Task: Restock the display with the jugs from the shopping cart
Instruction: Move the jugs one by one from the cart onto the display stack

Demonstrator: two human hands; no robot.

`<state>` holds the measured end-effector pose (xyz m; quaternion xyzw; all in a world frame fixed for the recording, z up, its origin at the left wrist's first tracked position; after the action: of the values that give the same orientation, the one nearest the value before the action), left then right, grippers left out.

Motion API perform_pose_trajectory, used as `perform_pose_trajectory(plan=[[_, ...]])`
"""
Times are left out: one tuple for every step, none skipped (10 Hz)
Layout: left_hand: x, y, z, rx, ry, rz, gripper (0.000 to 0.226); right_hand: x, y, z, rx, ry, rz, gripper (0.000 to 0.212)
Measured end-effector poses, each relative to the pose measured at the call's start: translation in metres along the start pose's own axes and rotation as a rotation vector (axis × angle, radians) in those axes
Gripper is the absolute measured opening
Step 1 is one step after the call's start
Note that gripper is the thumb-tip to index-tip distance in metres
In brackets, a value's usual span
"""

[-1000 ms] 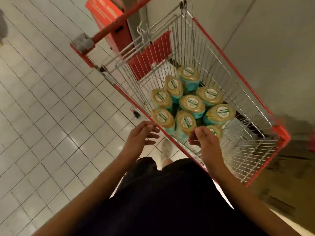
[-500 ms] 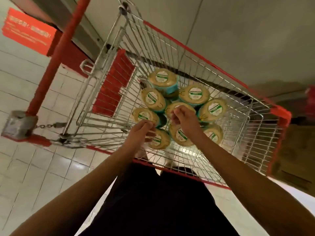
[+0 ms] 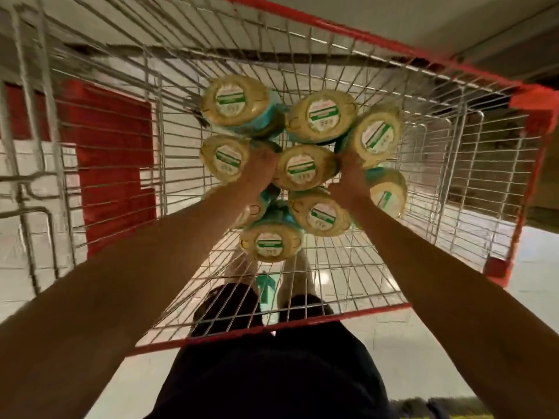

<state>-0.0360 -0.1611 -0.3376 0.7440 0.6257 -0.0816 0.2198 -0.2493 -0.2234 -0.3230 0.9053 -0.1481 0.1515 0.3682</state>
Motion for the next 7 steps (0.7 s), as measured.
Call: perform_pose_trajectory(plan=[[-0.005,-0.010,-0.001,-0.144,-0.162,0.301,0.039,-0.009,-0.016,0.019,0.071,-0.013,-0.025,0.092],[-0.002,-0.025,0.004,-0.096,-0.219,0.555,0.040,-0.014,-0.028,0.036,0.103,0.042,0.043,0.096],[0.003,-0.025,0.018,-0.067,-0.179,0.743,0.050,-0.018,-0.033,0.053,0.109,0.105,0.068,0.082],[0.001,-0.028,0.025,-0.027,-0.164,0.516,0.047,-0.018,-0.034,0.069,0.099,0.191,-0.014,0.066],[0.004,-0.027,0.020,-0.094,-0.080,0.081,0.046,-0.022,-0.033,0.079,0.161,0.273,-0.156,0.067],[0.009,-0.029,0.015,-0.061,-0.010,-0.097,0.049,-0.025,-0.025,0.074,0.176,0.315,-0.162,0.068],[0.007,-0.027,0.002,-0.167,-0.006,-0.360,0.040,-0.025,-0.012,0.059,0.115,0.378,-0.078,0.061]])
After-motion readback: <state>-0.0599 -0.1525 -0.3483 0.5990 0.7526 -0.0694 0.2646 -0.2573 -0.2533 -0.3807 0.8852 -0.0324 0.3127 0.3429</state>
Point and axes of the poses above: each hand's wrist, its own z-axis towards the middle knuckle, its own y-axis out of the back of the hand, x = y × z, the point moved 2 cm from there along z, towards the middle knuckle, and after that the axes turned 2 degrees about -z, right-handed, at the moved point
